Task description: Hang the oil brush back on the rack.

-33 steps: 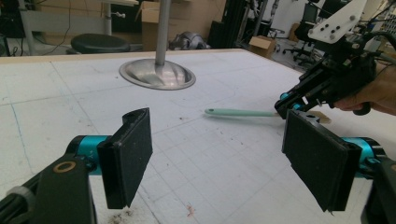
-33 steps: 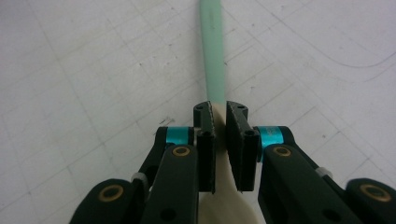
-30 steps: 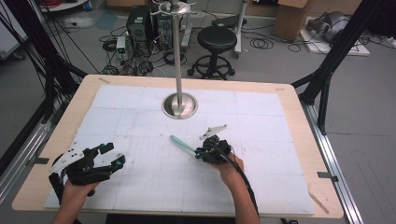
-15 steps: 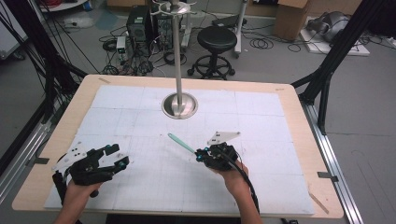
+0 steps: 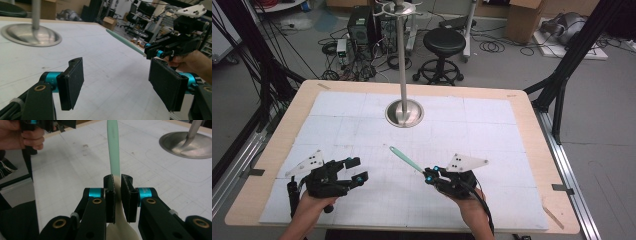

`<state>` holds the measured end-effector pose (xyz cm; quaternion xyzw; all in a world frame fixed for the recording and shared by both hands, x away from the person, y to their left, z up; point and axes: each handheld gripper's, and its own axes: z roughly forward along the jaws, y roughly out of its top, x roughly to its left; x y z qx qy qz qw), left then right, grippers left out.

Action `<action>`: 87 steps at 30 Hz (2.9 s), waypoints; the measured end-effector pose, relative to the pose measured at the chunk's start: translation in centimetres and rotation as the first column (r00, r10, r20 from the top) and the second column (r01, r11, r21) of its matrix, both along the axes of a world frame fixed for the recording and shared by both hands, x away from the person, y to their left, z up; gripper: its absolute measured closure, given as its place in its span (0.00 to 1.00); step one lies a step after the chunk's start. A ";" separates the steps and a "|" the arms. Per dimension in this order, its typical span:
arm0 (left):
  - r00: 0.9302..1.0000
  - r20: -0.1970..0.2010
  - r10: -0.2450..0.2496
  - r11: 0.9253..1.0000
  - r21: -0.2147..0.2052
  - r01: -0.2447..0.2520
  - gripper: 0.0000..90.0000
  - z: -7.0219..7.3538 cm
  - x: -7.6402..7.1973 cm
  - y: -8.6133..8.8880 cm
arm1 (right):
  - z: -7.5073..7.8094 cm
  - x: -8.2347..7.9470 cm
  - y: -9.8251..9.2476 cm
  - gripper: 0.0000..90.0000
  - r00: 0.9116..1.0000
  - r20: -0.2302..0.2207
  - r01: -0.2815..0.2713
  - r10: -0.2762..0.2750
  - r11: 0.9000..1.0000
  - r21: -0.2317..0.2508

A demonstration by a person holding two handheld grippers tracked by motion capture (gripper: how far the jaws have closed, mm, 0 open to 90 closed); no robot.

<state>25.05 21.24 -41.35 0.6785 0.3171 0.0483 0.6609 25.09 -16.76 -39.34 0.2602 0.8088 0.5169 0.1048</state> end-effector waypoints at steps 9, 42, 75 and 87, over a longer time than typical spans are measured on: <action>0.994 -0.014 -0.105 0.994 -0.032 0.105 0.30 1.2 0.8 -4.5 | 0.9 -2.2 -0.4 0.92 0.997 0.070 -0.016 0.013 0.999 0.046; 0.971 -0.090 -0.223 0.960 -0.191 0.203 0.59 4.2 2.8 -9.1 | 1.4 -3.0 -0.1 0.91 0.993 0.117 -0.025 0.011 0.992 0.121; 0.946 0.104 -0.306 0.951 0.000 0.308 0.92 8.3 1.7 -9.1 | 2.0 -3.0 0.1 0.55 0.991 0.136 -0.011 -0.013 0.984 0.177; 0.881 0.161 -0.446 0.895 0.051 0.444 0.92 9.6 1.3 -8.9 | 2.7 -1.8 1.2 0.66 0.966 0.051 -0.258 0.253 0.944 0.207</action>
